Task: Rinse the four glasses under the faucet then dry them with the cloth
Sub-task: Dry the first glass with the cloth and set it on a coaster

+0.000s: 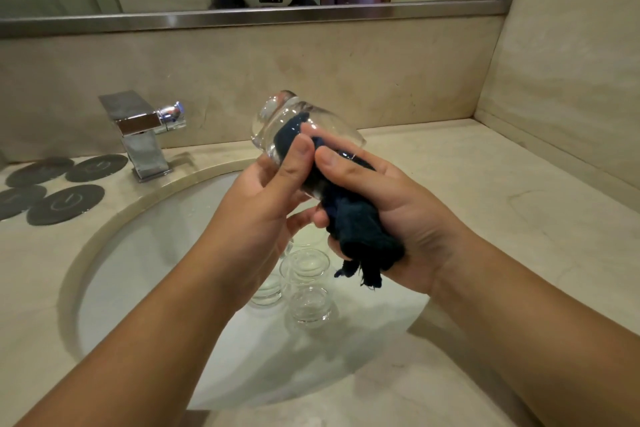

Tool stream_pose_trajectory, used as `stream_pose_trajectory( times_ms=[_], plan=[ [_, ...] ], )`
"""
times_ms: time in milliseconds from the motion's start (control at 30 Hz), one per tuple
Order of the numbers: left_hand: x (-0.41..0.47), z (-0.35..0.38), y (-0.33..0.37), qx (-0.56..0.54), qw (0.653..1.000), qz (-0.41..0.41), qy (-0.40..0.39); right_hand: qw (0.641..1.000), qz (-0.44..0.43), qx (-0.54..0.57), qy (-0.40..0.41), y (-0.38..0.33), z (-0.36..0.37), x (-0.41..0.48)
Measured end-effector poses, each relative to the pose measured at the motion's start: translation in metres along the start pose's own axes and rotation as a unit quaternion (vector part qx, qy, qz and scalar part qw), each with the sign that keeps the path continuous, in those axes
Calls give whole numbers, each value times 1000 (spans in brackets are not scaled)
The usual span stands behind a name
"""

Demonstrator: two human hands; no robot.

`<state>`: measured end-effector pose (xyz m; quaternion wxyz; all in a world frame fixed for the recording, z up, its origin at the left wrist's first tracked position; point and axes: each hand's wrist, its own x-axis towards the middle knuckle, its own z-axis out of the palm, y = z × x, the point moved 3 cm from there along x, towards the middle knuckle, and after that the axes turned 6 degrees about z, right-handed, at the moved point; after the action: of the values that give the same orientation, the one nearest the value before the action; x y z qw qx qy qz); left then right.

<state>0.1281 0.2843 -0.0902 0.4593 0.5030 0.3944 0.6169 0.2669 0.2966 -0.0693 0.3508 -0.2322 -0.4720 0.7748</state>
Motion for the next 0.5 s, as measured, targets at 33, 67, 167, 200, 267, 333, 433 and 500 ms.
stream_pose_trajectory(
  times_ms=[33,67,167,200,267,333,433,500],
  plan=[
    [0,1,0,3,1000,-5,-11,1000,-10,-15,7,0,-1,1],
    [0,1,0,5,1000,-10,-28,999,-23,-39,15,1,-1,1],
    [-2,1,0,15,998,-29,-57,987,-62,-143,40,3,-1,1],
    [-2,1,1,22,998,-31,-55,983,-66,-164,45,4,0,1],
    [-2,-1,1,37,998,-28,-47,983,-63,-165,49,5,0,0],
    [-1,-3,0,41,998,-23,-36,987,-53,-141,50,3,2,-2],
    [1,-6,-1,54,998,-14,-21,995,-19,-85,38,0,3,-2],
    [2,-5,0,51,999,-1,-11,998,-1,-53,23,-1,3,-2]
  ],
)
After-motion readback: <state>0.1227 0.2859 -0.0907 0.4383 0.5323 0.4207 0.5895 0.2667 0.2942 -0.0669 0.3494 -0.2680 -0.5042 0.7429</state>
